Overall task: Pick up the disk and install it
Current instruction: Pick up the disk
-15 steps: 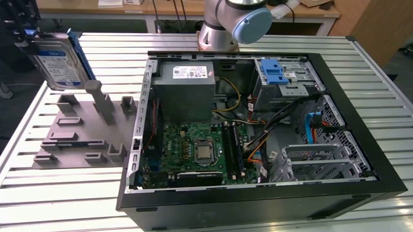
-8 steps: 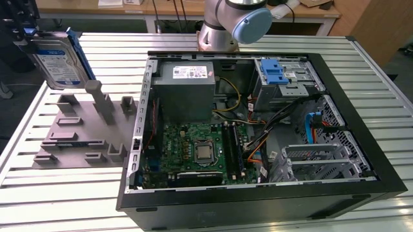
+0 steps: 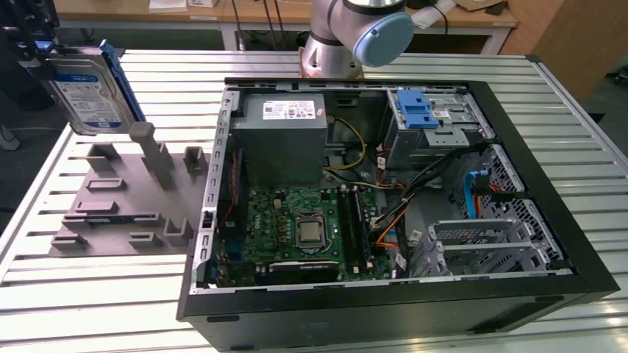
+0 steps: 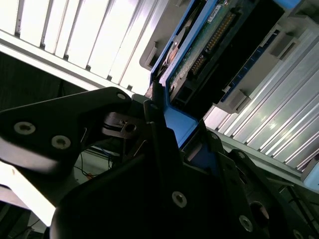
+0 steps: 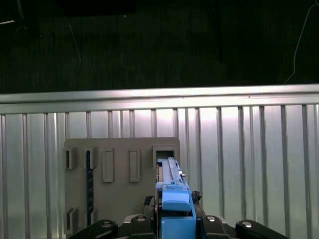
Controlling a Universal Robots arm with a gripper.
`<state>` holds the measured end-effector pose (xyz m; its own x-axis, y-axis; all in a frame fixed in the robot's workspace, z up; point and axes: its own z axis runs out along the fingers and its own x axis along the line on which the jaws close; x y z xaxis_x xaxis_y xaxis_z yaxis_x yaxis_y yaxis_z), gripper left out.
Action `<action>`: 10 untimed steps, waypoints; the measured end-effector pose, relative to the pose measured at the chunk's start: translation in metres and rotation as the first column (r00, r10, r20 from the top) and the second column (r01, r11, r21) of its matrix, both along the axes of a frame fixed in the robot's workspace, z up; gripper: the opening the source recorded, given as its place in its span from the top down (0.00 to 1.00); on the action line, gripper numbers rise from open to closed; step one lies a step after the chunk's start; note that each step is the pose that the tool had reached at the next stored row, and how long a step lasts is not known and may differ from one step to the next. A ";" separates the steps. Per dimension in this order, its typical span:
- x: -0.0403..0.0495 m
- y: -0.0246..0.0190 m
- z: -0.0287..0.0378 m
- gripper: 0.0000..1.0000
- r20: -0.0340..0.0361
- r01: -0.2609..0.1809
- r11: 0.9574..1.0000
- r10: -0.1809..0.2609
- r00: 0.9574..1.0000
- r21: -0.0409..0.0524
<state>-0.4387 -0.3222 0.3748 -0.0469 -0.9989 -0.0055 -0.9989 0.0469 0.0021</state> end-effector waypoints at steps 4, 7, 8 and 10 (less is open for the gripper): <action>0.0000 0.0000 0.0010 0.64 0.000 0.000 1.000 0.000 1.000 0.000; 0.0000 0.0000 0.0018 0.64 0.000 0.000 1.000 0.000 1.000 0.000; 0.0000 0.0000 0.0022 0.64 0.000 0.000 1.000 0.000 1.000 0.000; 0.0000 0.0000 0.0028 0.64 0.000 0.000 1.000 0.000 1.000 0.000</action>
<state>-0.4387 -0.3222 0.3776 -0.0469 -0.9989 -0.0055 -0.9989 0.0468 0.0022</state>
